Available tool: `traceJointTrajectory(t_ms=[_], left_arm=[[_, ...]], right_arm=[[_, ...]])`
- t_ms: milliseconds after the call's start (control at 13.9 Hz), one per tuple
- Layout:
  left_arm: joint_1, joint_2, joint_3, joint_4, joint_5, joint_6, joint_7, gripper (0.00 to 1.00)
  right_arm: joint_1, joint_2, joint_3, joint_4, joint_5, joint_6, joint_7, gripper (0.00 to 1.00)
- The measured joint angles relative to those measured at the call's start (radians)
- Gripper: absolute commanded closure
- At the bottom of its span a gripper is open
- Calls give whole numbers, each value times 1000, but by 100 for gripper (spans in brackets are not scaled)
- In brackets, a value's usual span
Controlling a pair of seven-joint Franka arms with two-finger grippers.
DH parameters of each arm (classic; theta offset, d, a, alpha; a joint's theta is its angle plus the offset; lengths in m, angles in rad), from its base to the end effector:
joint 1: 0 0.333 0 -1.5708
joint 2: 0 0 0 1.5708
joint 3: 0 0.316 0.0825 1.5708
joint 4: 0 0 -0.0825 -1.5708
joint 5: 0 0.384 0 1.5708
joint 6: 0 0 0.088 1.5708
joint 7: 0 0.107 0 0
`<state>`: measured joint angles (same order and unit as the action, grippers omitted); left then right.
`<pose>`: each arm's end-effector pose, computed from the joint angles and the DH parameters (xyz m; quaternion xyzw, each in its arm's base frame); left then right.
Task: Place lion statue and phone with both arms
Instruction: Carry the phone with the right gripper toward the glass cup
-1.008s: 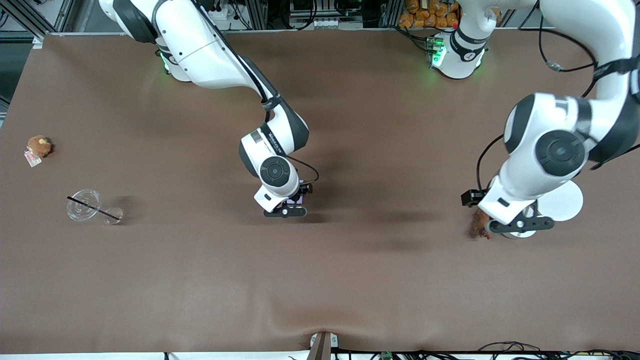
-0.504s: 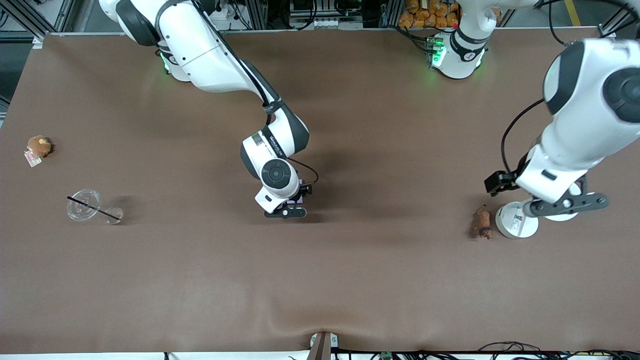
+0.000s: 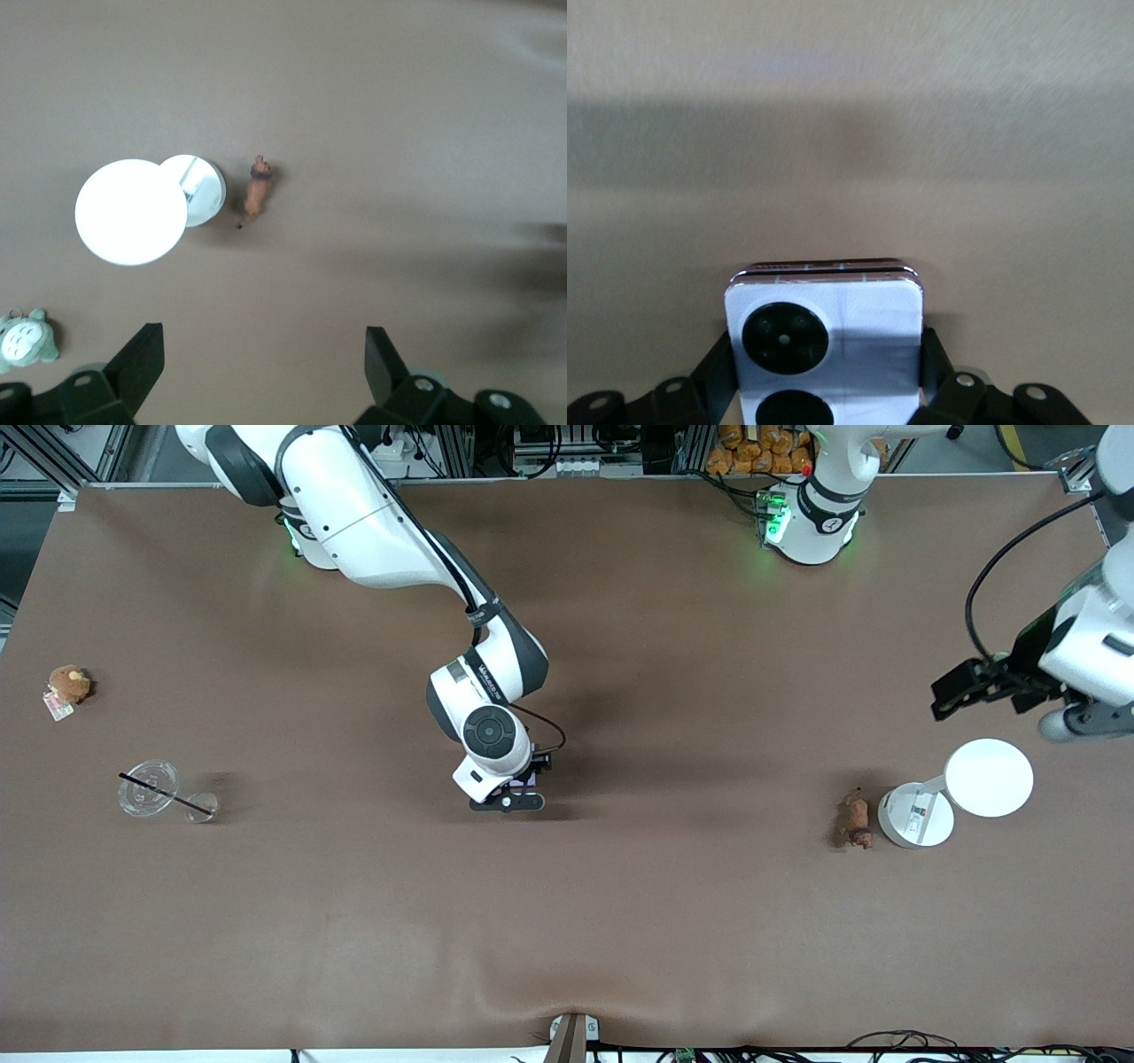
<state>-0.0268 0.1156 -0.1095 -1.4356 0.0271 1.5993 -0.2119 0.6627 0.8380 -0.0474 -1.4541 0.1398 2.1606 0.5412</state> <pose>0.5890 -0.0738 0.6251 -0.9989 -0.0382 -0.0253 0.0029 0.5705 0.4168 0.1744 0.9972 0.0010 -0.0747 0.0042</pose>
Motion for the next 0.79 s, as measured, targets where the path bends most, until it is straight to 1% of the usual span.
traceJointTrajectory(t_ms=[144,288,432,504,648,792], left_arm=[[-15,-33,2,-22,-11,-29,10,0],[-37,-91,15,-82,-12,-38,10,0],[-43,-154,21,-155,-12,-42,10,0],[-43,-186,22,-193,-13,-43,11,0],[-48,-240,23,-265,-14,-43,12,0],[-53,-268,24,-299,-14,-43,12,0]], right_arm=[[-36,-27,-29,13,0,1,0,74],[-134,-86,-38,19,0,-21,-18,74],[-237,-134,-41,18,-1,-43,-90,73],[-285,-145,-42,16,-1,-51,-137,70],[-366,-148,-42,2,-1,-54,-244,70],[-413,-145,-42,-14,-8,-49,-292,70]])
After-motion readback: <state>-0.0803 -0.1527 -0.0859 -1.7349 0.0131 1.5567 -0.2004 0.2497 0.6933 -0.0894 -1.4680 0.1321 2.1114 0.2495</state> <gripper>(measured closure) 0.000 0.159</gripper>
